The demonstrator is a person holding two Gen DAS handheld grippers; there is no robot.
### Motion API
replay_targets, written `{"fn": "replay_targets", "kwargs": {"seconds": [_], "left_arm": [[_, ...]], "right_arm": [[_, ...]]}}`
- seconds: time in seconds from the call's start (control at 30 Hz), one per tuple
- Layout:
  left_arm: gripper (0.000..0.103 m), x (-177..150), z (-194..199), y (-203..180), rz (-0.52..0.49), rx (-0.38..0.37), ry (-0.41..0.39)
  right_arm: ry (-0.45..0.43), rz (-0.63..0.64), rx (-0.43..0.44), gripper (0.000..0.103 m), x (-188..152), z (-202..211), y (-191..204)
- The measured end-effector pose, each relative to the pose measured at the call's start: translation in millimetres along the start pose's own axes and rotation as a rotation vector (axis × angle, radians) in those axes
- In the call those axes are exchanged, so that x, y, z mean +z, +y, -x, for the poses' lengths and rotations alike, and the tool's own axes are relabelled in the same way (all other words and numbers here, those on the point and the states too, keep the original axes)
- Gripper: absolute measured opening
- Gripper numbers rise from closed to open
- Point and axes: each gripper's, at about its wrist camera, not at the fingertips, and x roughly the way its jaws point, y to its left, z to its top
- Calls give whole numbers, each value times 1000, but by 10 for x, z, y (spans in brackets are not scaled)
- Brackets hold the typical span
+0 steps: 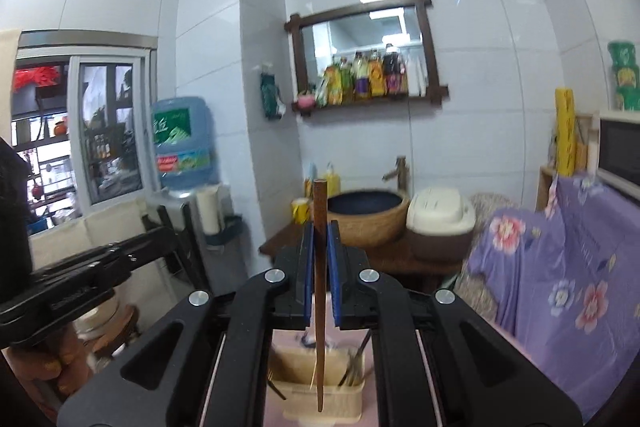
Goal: Organize utensils
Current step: 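Lift both chopsticks and lower them into the beige basket, then open both grippers to release the chopsticks into the basket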
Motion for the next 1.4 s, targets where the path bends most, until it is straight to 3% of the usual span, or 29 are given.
{"fn": "replay_targets", "kwargs": {"seconds": [0.17, 0.27, 0.57, 0.73, 0.97, 1.03, 1.07, 1.13, 1.17, 1.23, 1.3, 1.4], "left_arm": [[8, -85, -344, -28, -40, 60, 9], [8, -353, -574, 41, -44, 100, 32], [8, -1232, -971, 354, -2, 141, 214], [8, -1404, -1000, 424, 5, 138, 257], [8, -1401, -786, 394, -17, 130, 221], [10, -1429, -653, 380, -20, 125, 210], [19, -1445, -613, 368, -22, 122, 207], [42, -1503, -474, 356, -20, 117, 198], [55, -1543, -381, 345, -21, 116, 185], [62, -1626, -204, 311, -34, 117, 157], [81, -1748, 17, 261, -57, 125, 127], [98, -2002, 423, 178, -73, 155, 41]], "right_arm": [[8, -13, -34, 8, -41, -434, 38], [43, -4, -55, 8, -350, -677, 63], [196, -1, -93, 8, -1244, -1084, -55], [207, -10, -110, 8, -1367, -1106, -124], [149, 15, -106, 9, -1316, -842, -149], [139, 18, -108, 13, -1315, -690, -141], [138, 17, -107, 17, -1326, -614, -147], [131, 15, -117, 46, -1376, -412, -167], [121, 18, -127, 52, -1423, -278, -167], [111, 50, -149, 63, -1521, -43, -132], [113, 95, -168, 76, -1648, 197, -63], [109, 144, -166, 87, -1931, 594, 55]]}}
